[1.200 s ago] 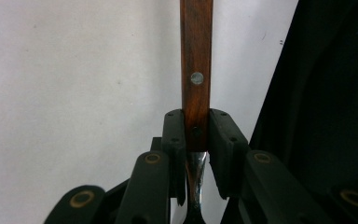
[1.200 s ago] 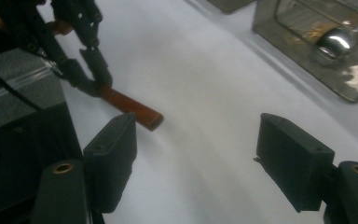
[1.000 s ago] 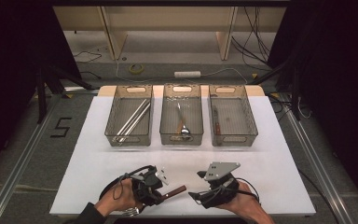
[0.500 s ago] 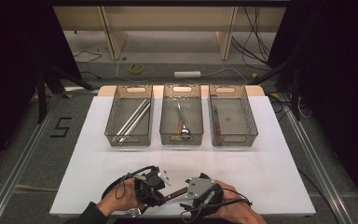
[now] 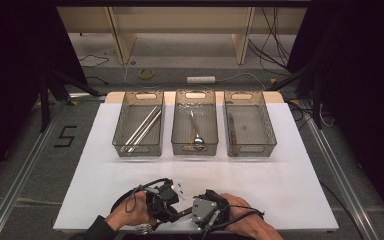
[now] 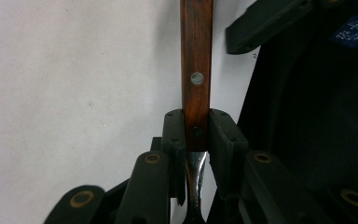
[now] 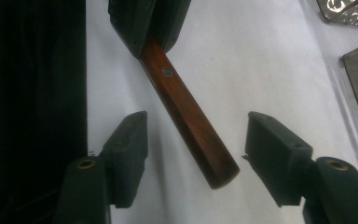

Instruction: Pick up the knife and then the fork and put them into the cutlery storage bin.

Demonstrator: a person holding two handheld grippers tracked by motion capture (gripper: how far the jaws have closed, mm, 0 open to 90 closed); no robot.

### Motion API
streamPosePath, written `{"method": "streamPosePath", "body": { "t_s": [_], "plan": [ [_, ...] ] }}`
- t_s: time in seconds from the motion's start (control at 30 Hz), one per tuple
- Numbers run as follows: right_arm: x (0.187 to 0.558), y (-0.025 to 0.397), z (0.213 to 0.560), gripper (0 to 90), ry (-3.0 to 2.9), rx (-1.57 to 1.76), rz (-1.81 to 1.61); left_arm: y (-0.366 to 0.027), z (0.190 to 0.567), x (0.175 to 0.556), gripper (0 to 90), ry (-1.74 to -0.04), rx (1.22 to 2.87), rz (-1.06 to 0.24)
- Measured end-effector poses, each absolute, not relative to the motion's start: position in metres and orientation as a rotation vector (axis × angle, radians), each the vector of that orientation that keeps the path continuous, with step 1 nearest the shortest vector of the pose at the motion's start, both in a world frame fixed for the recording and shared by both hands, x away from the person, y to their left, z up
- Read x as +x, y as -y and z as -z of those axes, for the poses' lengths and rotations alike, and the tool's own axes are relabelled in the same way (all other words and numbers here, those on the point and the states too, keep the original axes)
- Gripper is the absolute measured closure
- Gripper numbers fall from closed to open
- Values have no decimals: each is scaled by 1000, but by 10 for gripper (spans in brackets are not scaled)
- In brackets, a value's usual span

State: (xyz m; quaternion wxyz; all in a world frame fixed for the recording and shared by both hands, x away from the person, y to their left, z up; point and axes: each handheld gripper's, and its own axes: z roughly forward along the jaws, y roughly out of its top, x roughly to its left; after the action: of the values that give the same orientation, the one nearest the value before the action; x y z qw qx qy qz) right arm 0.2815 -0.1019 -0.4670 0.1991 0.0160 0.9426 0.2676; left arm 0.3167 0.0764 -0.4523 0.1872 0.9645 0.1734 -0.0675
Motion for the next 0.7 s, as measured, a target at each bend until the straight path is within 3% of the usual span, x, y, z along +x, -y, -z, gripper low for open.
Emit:
{"method": "streamPosePath", "body": {
  "t_s": [0.43, 0.7],
  "plan": [
    [276, 94, 473, 615, -2601, -97, -663, -76, 452, 318, 767, -479, 2695, 240],
    [273, 95, 472, 675, -2580, -211, -620, -76, 451, 319, 764, -484, 2690, 267]
  ]
}}
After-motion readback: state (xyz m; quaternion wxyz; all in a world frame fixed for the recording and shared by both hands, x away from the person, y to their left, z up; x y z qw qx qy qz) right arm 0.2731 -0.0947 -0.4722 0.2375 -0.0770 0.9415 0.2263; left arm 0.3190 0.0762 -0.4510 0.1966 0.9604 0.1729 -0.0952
